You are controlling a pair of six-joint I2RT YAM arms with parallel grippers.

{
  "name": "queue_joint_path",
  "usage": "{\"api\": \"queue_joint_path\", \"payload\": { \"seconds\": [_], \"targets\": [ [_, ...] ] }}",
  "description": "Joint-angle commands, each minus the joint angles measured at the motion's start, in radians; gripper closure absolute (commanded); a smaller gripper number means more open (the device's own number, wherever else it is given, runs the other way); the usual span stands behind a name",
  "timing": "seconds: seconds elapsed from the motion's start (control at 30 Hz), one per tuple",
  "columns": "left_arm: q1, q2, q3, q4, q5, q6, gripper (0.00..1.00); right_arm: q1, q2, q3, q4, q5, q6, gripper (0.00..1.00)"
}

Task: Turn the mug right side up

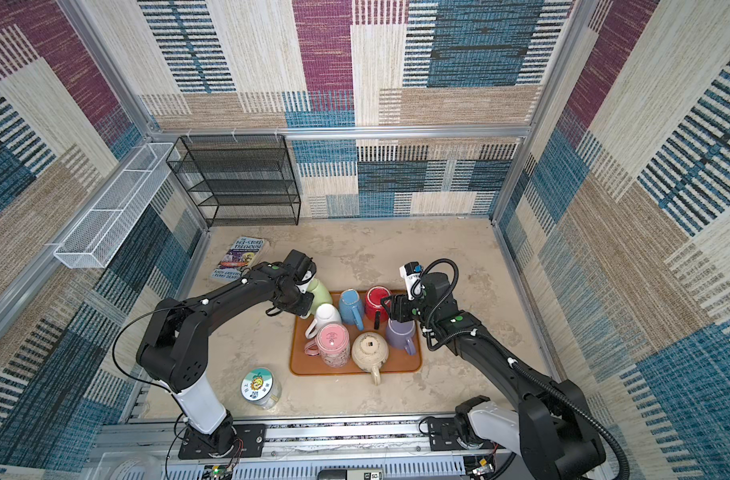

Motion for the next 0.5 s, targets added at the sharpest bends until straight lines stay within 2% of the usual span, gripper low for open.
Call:
{"api": "queue_joint_path", "payload": {
  "seconds": [0.0, 0.17, 0.47],
  "targets": [
    [-0.002, -0.014, 0.006, 0.03, 0.014, -0.024, 0.88, 0.001, -0.004, 0.001, 0.035, -0.02, 0.013, 0.36],
    [-0.004, -0.027, -0.002, 0.031, 0.016, -0.034, 1.0, 0.001, 0.001, 0.0, 0.041, -0.046, 0.018, 0.37],
    [-0.005, -0.068, -0.008, 0.032, 0.018, -0.056, 1.0, 0.012, -0.011, 0.012, 0.018, -0.051, 0.013, 0.37]
  ]
}}
